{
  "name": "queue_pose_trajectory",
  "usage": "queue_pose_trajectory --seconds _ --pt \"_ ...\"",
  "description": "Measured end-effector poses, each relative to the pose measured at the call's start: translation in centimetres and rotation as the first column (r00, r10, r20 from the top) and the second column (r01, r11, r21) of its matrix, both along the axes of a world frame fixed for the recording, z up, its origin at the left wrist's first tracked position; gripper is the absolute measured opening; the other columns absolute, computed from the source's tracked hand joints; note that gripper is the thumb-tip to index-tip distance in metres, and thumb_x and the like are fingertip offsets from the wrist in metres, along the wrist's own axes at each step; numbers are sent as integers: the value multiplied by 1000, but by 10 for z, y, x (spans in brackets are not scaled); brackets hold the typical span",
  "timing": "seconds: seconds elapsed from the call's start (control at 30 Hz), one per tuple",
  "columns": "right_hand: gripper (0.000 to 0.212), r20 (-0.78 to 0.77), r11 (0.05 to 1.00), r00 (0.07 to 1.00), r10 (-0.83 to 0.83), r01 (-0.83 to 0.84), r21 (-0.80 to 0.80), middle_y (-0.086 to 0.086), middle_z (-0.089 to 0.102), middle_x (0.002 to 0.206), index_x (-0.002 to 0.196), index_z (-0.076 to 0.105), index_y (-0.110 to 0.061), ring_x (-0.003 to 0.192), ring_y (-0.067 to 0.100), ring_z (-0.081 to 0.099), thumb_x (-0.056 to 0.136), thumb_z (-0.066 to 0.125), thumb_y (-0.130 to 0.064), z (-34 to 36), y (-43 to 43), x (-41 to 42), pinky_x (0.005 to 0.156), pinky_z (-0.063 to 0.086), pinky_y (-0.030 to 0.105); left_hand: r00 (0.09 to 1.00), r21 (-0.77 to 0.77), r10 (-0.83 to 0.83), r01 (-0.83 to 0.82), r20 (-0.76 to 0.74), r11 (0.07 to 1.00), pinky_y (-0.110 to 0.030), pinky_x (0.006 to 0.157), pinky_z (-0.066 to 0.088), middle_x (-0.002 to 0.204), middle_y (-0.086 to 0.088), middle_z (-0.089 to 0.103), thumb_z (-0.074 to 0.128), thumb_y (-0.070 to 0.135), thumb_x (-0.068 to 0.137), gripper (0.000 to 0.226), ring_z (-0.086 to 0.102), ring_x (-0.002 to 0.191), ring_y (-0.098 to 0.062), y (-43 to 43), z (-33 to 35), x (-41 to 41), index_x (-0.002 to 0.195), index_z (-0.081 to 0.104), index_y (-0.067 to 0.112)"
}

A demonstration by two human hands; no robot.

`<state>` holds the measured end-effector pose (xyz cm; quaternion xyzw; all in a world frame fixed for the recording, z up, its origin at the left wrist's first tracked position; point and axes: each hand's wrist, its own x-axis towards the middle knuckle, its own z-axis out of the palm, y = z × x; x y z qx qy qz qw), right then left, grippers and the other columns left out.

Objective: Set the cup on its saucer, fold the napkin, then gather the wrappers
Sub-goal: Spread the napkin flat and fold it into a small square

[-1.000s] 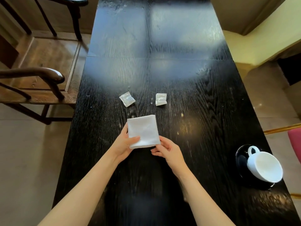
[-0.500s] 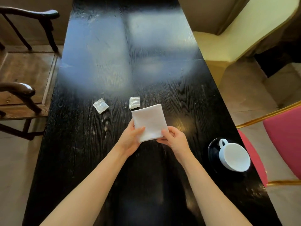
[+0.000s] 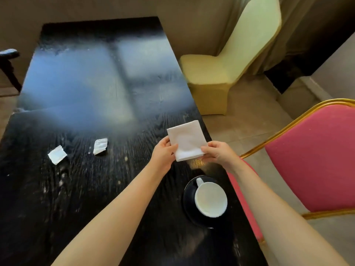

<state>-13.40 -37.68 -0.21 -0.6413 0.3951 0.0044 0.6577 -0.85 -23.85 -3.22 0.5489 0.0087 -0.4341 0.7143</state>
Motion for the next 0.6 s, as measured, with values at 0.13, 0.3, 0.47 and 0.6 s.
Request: queue_pose_trajectory --seconds 0.13,0.3,0.47,0.6 --pt "38 4 991 999 -48 48 -124 16 61 115 125 52 4 103 27 59 89 57 -3 -5 -33 -3 91 49 41 997 29 -72 72 -12 997 -30 64 60 107 -3 63 48 -7 89 41 65 97 -21 -37 -8 -16 126 49 10" --pt "35 -106 968 992 -62 34 -250 23 59 123 122 51 5 112 37 57 89 53 -4 -35 -43 2 98 46 51 994 118 -105 101 31 988 -36 74 56 114 -11 61 40 -17 83 49 60 106 -28 -59 -23 -26 126 51 5" --pt "30 -244 952 965 -97 18 -306 19 63 117 115 56 1 106 34 58 86 56 -9 -70 -38 7 91 48 42 957 363 -200 113 210 925 -46 89 52 117 -14 61 37 -22 74 63 58 109 -30 -67 -43 -24 127 50 9" --pt "30 -271 926 957 -102 -9 -378 19 60 117 114 58 -2 104 33 57 86 53 -11 -82 -36 11 83 45 35 890 518 -302 90 342 850 -36 79 53 106 -3 62 41 -17 74 61 57 96 -18 -67 -53 -30 122 52 20"
